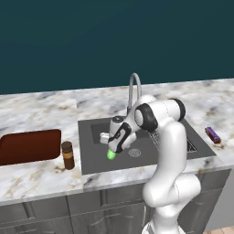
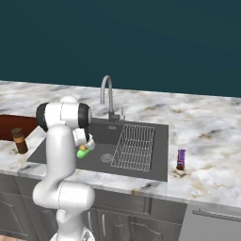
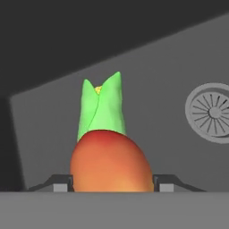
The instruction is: Pick up all produce items and place them in the sink. Turn on the sink faucet to wash them. Then turn the sink off and put them in the tray.
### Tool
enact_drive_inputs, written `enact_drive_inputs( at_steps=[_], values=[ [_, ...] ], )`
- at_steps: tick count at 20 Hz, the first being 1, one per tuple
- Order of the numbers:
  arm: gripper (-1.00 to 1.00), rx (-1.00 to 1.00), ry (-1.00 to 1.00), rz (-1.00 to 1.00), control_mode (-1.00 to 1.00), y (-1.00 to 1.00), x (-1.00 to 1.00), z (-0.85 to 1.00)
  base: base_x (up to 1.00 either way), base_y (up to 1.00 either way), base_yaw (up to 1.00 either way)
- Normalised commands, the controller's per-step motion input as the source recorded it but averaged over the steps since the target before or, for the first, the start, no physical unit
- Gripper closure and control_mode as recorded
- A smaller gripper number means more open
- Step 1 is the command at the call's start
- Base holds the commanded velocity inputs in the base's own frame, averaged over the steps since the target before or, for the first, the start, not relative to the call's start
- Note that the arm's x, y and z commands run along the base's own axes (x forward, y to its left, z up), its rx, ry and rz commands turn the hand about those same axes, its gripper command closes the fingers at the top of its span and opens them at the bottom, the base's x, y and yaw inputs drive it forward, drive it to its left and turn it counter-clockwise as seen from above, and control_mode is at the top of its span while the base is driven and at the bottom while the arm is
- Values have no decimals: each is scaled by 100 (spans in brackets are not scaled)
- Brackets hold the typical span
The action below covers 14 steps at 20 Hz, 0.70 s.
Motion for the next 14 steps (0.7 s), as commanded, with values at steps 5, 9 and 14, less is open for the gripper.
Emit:
enact_drive_inputs(
  at_steps=[5,9,14],
  values=[
    [100,-2,0,-2,-100,1,22,-32,0,0,0],
    [100,-3,3,-1,-100,3,16,-35,0,0,0],
    [-100,-1,3,0,-100,0,0,-19,0,0,0]
  ],
)
